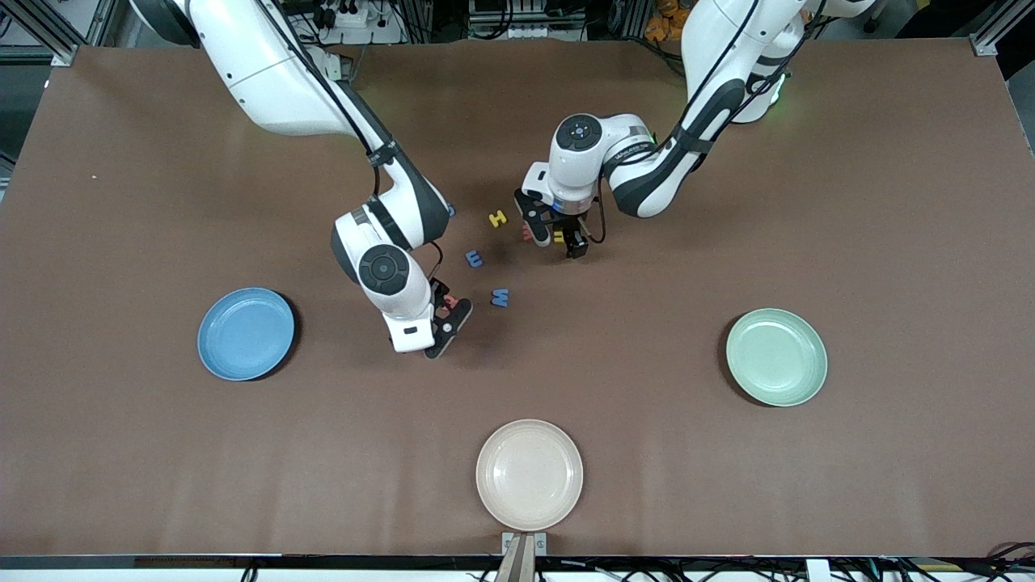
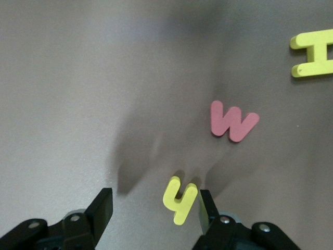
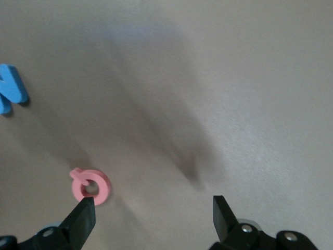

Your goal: Sort uppercase to blue plate, lowercase to green plate

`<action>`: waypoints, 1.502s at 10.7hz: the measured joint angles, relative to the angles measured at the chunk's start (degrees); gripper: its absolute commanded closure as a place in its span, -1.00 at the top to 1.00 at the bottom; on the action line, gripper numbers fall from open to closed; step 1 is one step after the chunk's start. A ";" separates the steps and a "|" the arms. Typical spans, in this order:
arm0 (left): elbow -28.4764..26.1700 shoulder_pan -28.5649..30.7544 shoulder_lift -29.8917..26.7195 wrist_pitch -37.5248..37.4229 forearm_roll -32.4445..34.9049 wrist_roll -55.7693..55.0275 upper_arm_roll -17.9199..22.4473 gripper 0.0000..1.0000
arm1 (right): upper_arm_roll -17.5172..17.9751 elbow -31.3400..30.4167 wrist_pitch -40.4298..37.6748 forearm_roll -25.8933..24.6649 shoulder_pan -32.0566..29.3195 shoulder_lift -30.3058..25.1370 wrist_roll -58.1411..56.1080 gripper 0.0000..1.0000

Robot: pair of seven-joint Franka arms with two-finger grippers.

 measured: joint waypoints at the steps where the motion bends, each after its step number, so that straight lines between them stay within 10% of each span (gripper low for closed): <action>1: -0.05 -0.06 0.25 0.29 0.00 -0.01 -0.03 0.46 | 0.03 -0.03 0.29 0.00 0.52 0.13 0.00 1.00; 5: -0.13 -0.21 1.24 1.21 0.00 -0.30 -0.62 0.13 | -0.19 -0.54 4.19 0.04 0.21 1.52 0.06 1.00; 8: -0.13 -0.23 1.24 1.66 0.00 -0.33 -0.83 -1.00 | -0.30 -0.46 5.06 0.03 -0.70 1.91 0.04 1.00; 13: 0.11 3.08 0.65 1.76 0.01 -0.71 -0.76 -1.00 | -0.47 -0.34 5.14 0.01 -3.21 2.09 -0.11 1.00; 16: 0.60 21.56 -1.41 1.25 0.19 -0.18 -7.00 -1.00 | -0.07 -0.30 4.57 0.05 -3.04 2.17 0.33 1.00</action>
